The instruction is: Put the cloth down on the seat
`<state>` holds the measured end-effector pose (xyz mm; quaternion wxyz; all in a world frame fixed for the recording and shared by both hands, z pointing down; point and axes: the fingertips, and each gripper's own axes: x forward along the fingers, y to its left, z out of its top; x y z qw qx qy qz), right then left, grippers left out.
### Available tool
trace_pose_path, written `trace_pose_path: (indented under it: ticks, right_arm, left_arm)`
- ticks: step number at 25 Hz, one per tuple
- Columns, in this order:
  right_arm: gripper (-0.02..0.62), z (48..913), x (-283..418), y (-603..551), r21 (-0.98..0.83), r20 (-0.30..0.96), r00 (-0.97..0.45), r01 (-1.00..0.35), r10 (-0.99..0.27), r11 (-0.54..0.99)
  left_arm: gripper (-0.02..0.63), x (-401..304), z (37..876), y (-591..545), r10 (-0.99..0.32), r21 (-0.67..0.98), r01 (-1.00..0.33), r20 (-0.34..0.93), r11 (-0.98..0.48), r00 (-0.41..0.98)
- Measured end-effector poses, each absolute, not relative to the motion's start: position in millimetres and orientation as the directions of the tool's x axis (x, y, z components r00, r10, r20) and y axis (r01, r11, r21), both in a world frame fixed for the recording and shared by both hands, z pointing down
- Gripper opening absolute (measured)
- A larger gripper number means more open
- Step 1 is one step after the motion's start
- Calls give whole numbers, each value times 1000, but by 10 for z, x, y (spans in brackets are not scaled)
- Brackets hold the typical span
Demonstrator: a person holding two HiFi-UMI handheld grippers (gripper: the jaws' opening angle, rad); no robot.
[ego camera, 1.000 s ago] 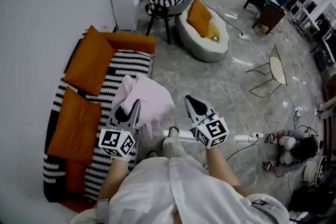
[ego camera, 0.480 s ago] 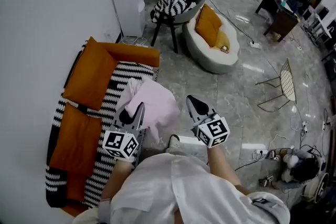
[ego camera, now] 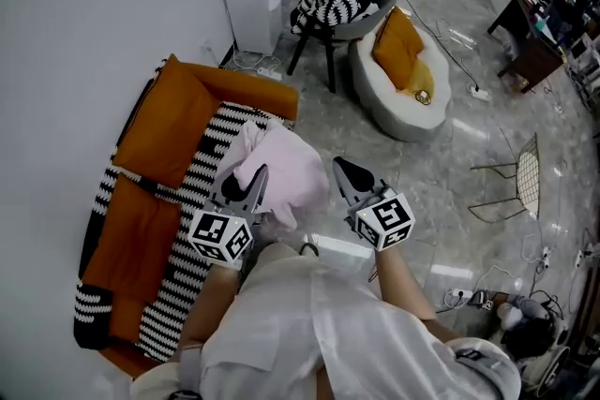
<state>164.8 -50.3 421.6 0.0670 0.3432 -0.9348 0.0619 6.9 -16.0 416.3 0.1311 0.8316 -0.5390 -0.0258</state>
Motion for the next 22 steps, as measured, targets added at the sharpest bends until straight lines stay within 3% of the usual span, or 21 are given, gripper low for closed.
trace_pose_path:
  ticks: [10, 22]
  right_arm:
    - [9, 4399, 1189, -1473, -52, 223, -781, -607, -583, 793]
    - [9, 4287, 467, -2787, -28, 205, -770, -622, -604, 783]
  left_arm:
    - [130, -299, 4520, -1151, -896, 270, -893, 168, -360, 412]
    - [130, -823, 4796, -2694, -836, 259, -853, 210, -452, 507]
